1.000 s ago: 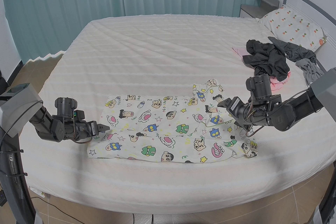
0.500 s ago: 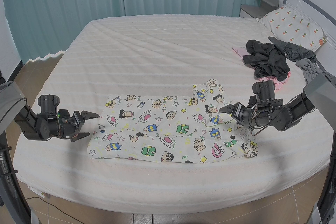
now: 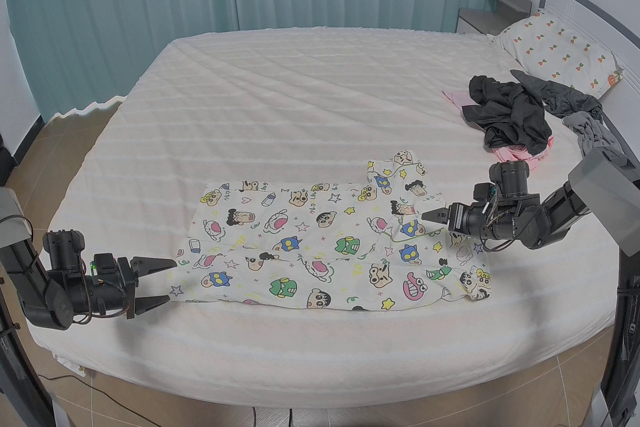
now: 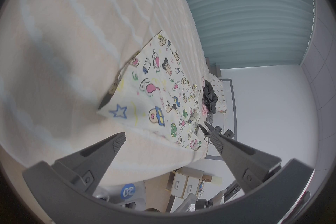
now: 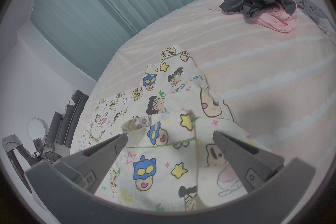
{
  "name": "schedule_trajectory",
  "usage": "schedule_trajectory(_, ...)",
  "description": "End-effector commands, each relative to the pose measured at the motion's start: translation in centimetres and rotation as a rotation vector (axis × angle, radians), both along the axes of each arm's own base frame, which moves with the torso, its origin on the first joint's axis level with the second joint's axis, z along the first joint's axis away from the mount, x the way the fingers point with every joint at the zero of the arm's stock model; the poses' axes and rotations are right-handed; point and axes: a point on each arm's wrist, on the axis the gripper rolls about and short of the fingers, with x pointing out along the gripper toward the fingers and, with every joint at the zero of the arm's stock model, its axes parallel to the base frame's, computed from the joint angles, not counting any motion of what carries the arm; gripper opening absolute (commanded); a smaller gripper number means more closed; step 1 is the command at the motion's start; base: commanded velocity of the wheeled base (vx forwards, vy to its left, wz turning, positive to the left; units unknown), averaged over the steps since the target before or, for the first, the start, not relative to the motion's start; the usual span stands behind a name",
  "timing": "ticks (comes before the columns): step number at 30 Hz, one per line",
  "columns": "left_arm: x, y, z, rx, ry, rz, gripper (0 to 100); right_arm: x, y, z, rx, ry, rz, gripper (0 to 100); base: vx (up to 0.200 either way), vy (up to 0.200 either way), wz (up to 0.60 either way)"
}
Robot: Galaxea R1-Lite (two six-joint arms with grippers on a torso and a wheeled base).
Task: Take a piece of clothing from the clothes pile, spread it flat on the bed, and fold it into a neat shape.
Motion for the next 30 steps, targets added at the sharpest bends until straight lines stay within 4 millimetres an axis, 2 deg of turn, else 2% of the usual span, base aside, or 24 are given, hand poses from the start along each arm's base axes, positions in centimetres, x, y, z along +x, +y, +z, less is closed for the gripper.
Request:
schedule_trajectory(1,-1.2,-0.2,-0.1,-0.012,0.022,0.003,100,0.5,-0.5,-0.8,-0.002,0.003,0.008,100,0.0,0.0,0.0)
schedule_trajectory(4,-1.3,-0.2,-0.1,-0.005,0.012,-0.006,100,0.5,-0.5,-0.8,0.002,-0.001,0.012,100,0.0,0.0,0.0)
schedule_trajectory(10,-1.9,-0.3,-0.5,0.025,-0.011,-0.024,100,0.3,-0.4,-0.6,0.001,-0.003,0.016,100,0.2,0.0,0.0)
schedule_trajectory(14,-2.6,-0.5,-0.8,0.049,-0.021,-0.041,100,-0.5,-0.7,0.5,-0.001,-0.014,0.017,100,0.2,0.0,0.0)
schedule_trajectory(19,-2.9,-0.6,-0.9,0.06,-0.024,-0.049,100,-2.4,-0.9,1.3,0.012,0.008,0.038,100,0.2,0.0,0.0)
schedule_trajectory(25,-3.6,-0.8,-1.0,0.071,-0.023,-0.06,100,-5.4,-1.2,0.4,-0.011,0.072,0.101,100,0.0,0.0,0.0)
schedule_trajectory(30,-3.9,-0.9,-1.4,0.095,-0.035,-0.078,100,-6.6,-1.3,0.0,-0.015,0.085,0.168,100,0.0,0.0,0.0)
